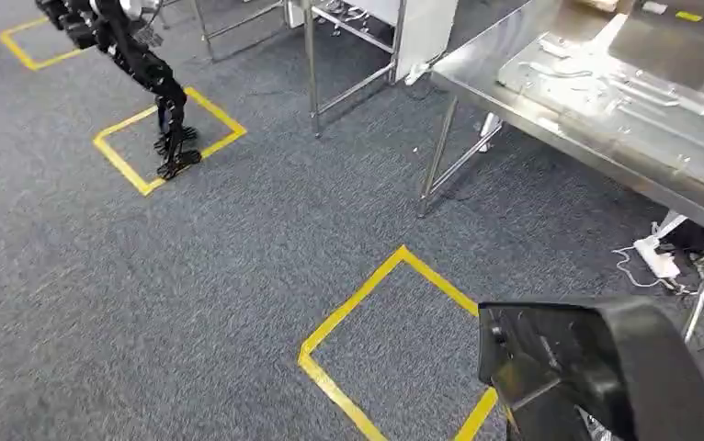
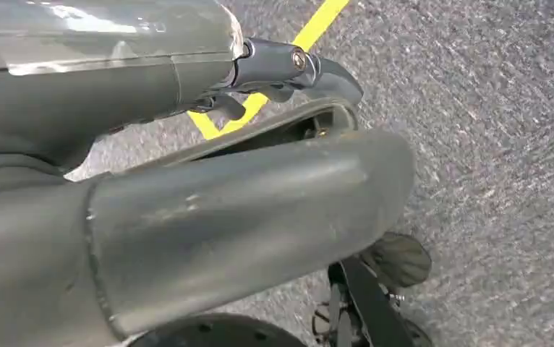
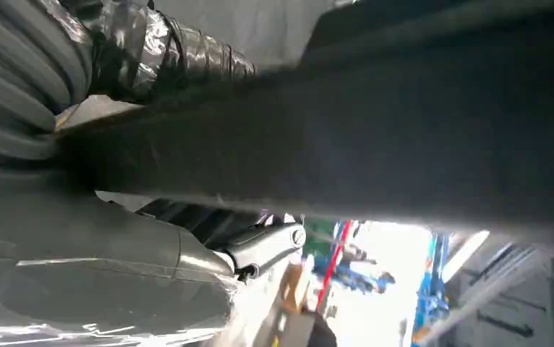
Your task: Take the parts from the cabinet and place them on the table.
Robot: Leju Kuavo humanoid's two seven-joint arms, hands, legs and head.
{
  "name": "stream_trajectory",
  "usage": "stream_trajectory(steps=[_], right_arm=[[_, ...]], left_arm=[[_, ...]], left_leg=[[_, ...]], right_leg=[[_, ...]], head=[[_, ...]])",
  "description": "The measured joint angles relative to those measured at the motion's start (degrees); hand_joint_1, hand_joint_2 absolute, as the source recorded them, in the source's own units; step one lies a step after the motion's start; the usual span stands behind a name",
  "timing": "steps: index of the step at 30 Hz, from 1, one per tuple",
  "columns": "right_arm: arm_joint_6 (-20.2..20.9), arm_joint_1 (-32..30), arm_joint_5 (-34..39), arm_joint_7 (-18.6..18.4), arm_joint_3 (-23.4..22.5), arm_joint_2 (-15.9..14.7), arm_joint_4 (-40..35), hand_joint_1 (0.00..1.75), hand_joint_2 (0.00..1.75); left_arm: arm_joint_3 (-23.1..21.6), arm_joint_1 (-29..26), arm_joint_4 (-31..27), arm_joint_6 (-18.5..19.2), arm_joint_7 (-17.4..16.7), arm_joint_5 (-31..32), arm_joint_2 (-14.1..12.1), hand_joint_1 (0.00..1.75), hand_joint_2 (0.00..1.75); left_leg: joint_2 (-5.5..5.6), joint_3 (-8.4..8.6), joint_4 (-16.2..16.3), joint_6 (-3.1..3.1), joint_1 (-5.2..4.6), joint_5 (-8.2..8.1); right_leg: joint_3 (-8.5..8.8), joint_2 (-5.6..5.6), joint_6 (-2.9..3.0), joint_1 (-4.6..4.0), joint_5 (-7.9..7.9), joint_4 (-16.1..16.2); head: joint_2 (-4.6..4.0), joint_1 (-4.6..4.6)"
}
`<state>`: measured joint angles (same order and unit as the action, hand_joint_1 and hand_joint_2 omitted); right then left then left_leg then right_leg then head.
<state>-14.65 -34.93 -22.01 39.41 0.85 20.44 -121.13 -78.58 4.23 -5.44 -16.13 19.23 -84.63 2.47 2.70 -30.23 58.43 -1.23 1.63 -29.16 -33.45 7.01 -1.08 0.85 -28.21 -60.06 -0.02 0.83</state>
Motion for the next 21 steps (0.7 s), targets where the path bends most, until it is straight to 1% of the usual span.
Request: stream_trajectory(steps=[1,2,3,4,5,6,7,8,9,10,11,12,13,14,15,16,17,18,19,20,21], right_arm=[[-1.2,0.0,-1.4,0.0,0.2,0.0,0.0,1.75,1.75],[-2.3,0.2,-3.0,-0.2,0.3,0.0,0.1,1.75,1.75],[-3.4,0.2,-4.3,-0.3,0.7,-0.1,0.2,1.75,1.75],[-4.2,0.1,-5.1,-0.4,1.0,-0.1,0.4,1.75,1.75],[-4.9,0.1,-5.9,-0.6,1.2,-0.2,0.6,1.75,1.75],[-5.6,0.1,-6.6,-0.9,1.5,-0.4,0.8,1.75,1.75],[-6.0,0.1,-7.0,-1.1,1.7,-0.5,0.9,1.75,1.75],[-6.4,0.1,-7.3,-1.2,2.0,-0.6,1.0,1.75,1.75],[-6.6,0.1,-7.6,-1.3,2.4,-0.7,1.0,1.75,1.75],[-6.8,0.2,-7.7,-1.4,2.8,-0.8,1.0,1.75,1.75],[-6.9,0.4,-7.9,-1.4,3.1,-0.9,1.1,1.75,1.75],[-7.2,0.4,-7.9,-1.5,3.4,-0.9,1.1,1.75,1.75],[-7.5,0.4,-8.2,-1.8,3.6,-1.0,1.1,1.75,1.75],[-7.8,0.4,-8.6,-2.2,3.9,-1.2,1.1,1.75,1.75],[-8.3,0.4,-8.8,-2.4,4.3,-1.4,1.2,1.75,1.75],[-8.7,0.4,-8.8,-2.7,4.9,-1.6,1.2,1.75,1.75],[-9.0,0.7,-8.8,-2.9,5.7,-1.8,1.3,1.75,1.75],[-9.3,0.9,-8.9,-3.2,6.1,-2.0,1.4,1.75,1.75],[-9.7,1.0,-9.0,-3.6,6.9,-2.4,1.6,1.75,1.75],[-10.1,1.0,-9.0,-3.9,7.5,-2.7,1.7,1.75,1.75],[-10.4,1.1,-9.0,-4.3,7.9,-3.1,1.9,1.75,1.75]], left_arm=[[-0.1,0.0,0.0,0.0,0.0,0.0,0.0,0.0,0.0],[-0.2,-0.2,0.0,0.0,0.1,0.0,0.0,0.0,0.0],[-0.3,-0.3,0.0,0.0,0.1,0.0,0.0,0.0,0.0],[-0.3,-0.4,0.0,0.0,0.1,0.0,-0.1,0.0,0.0],[-0.4,-0.5,0.0,0.0,0.1,0.0,-0.1,0.0,0.0],[-0.5,-0.4,0.0,0.0,0.1,0.0,-0.1,0.0,0.0],[-0.6,-0.3,0.0,0.1,0.0,0.0,-0.1,0.0,0.0],[-0.8,-0.2,0.0,0.1,0.1,0.0,-0.1,0.0,0.0],[-0.9,-0.1,0.0,0.2,0.1,0.0,0.0,0.0,0.0],[-1.0,-0.2,0.0,0.2,0.1,0.0,0.0,0.0,0.0],[-1.1,-0.1,0.0,0.2,0.1,0.0,0.0,0.0,0.0],[-1.2,0.0,0.0,0.3,0.1,0.0,0.0,0.0,0.0],[-1.2,0.1,0.0,0.3,0.1,0.0,0.0,0.0,0.0],[-1.2,0.1,0.0,0.4,0.1,0.0,0.0,0.0,0.0],[-1.2,0.2,0.0,0.5,0.1,0.0,0.0,0.0,0.0],[-1.2,0.2,0.0,0.5,0.2,0.0,-0.1,0.0,0.0],[-1.2,0.2,0.0,0.5,0.2,0.0,-0.1,0.0,0.0],[-1.2,0.1,0.0,0.5,0.2,0.0,-0.1,0.0,0.0],[-1.2,0.0,0.0,0.5,0.2,0.0,-0.1,0.0,0.0],[-1.3,-0.1,0.0,0.5,0.1,0.0,-0.1,0.0,0.0],[-1.3,-0.1,0.0,0.5,0.1,0.0,-0.1,0.0,0.0]], left_leg=[[-0.67,0.14,-0.3,-0.38,-0.09,0.09],[-1.64,0.16,-0.4,-0.69,-0.3,0.08],[-2.58,0.13,-0.4,-0.76,-0.43,0.03],[-3.6,0.11,-0.4,-0.83,-0.5,-0.04],[-4.5,0.14,-0.4,-0.85,-0.54,-0.14],[-5.32,0.21,-0.3,-0.79,-0.54,-0.27],[-6.05,0.41,-0.3,-0.69,-0.54,-0.41],[-6.77,0.73,-0.4,-0.61,-0.54,-0.61],[-7.35,1.14,-0.4,-0.38,-0.55,-0.83],[-7.8,1.33,-0.4,-0.08,-0.64,-1.03],[-8.34,1.35,-0.2,0.42,-1.02,-1.39],[-8.79,1.5,-0.4,0.58,-0.95,-1.42],[-9.63,2.0,-0.6,0.86,-0.97,-1.51],[-10.4,2.45,-0.9,1.11,-1.14,-1.57],[-9.65,2.42,-0.6,1.56,-0.93,-2.07],[-6.34,2.09,0.9,1.78,-0.81,-3.17],[-4.29,0.25,4.7,1.82,-0.77,-5.55],[-3.6,-1.68,8.7,1.91,-0.76,-7.54],[-3.21,-4.3,13.8,2.02,-0.76,-9.63],[-3.17,-6.22,17.2,2.09,-0.77,-10.22],[-3.16,-6.76,17.4,2.07,-0.76,-9.04]], right_leg=[[-0.91,-4.07,-0.25,-0.29,-1.47,-1.9],[-2.73,-5.75,-0.52,-0.23,-3.61,-5.5],[-5.07,-6.37,-0.72,-0.1,-5.82,-10.1],[-7.2,-6.56,-0.86,-0.02,-7.37,-14.3],[-8.33,-6.67,-0.95,0.03,-7.58,-16.5],[-8.14,-6.77,-1.01,0.04,-6.51,-16.0],[-6.55,-6.98,-0.95,0.03,-4.35,-13.0],[-3.88,-7.45,-0.74,-0.01,-1.76,-8.0],[-0.84,-8.99,-0.29,-0.19,0.48,-2.6],[0.73,-12.9,0.34,-0.84,-0.03,0.5],[0.72,-12.65,0.78,-1.27,0.07,0.8],[0.58,-11.75,0.97,-1.39,-0.02,0.7],[0.4,-11.0,1.12,-1.41,-0.07,0.7],[0.41,-10.13,1.45,-1.39,0.11,1.0],[0.96,-9.33,1.92,-0.48,0.56,1.7],[1.08,-8.86,2.24,-0.48,0.7,1.9],[1.01,-8.17,2.58,-0.44,0.72,1.9],[0.97,-7.54,2.69,-0.47,0.68,1.9],[0.98,-6.69,2.82,-0.52,0.62,1.8],[0.99,-5.78,2.83,-0.6,0.61,1.7],[1.06,-4.88,2.86,-0.61,0.56,1.6]], head=[[0.0,0.29],[0.0,0.26],[0.02,0.28],[0.0,0.28],[0.0,0.28],[0.0,0.28],[0.0,0.28],[0.02,0.28],[0.0,0.28],[0.02,0.26],[0.0,0.26],[0.02,0.26],[0.0,0.28],[0.0,0.26],[0.0,0.24],[0.0,0.24],[0.0,0.2],[0.0,0.22],[0.02,0.24],[0.0,0.22],[0.0,0.24]])
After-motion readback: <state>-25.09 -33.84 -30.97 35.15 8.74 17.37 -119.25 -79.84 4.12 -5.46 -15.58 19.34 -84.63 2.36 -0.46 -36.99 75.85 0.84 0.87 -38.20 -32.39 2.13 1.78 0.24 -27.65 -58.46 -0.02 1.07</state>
